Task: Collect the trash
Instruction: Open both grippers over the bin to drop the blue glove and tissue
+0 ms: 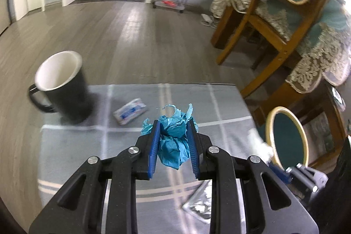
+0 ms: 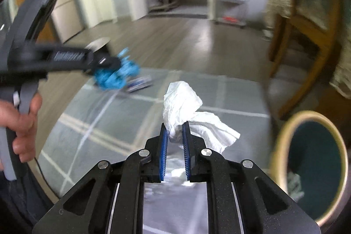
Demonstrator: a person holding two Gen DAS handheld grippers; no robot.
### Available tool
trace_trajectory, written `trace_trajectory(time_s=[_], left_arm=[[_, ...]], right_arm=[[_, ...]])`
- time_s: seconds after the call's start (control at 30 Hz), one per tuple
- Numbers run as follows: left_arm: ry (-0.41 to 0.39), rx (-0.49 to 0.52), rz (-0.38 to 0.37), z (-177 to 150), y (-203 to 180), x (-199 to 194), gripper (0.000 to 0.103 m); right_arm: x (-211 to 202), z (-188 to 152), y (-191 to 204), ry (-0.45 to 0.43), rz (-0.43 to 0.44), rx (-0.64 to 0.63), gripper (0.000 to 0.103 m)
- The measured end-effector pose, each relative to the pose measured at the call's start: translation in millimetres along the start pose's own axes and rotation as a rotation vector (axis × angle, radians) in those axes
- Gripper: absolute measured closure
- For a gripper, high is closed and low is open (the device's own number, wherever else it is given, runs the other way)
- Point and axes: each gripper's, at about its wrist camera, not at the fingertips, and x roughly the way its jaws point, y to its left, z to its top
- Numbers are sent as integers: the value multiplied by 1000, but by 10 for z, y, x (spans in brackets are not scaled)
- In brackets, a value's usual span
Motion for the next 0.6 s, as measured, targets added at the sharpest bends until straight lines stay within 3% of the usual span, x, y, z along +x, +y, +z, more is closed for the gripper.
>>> trace_trajectory(time_s=[0.27, 0.6], left_arm=[[12, 89, -113, 48, -733, 171, 79], [47, 186, -219, -28, -1507, 375, 79]], right_arm=[[-445, -101, -863, -85, -150, 214, 88], [-763, -486, -1599, -77, -270, 330, 88]])
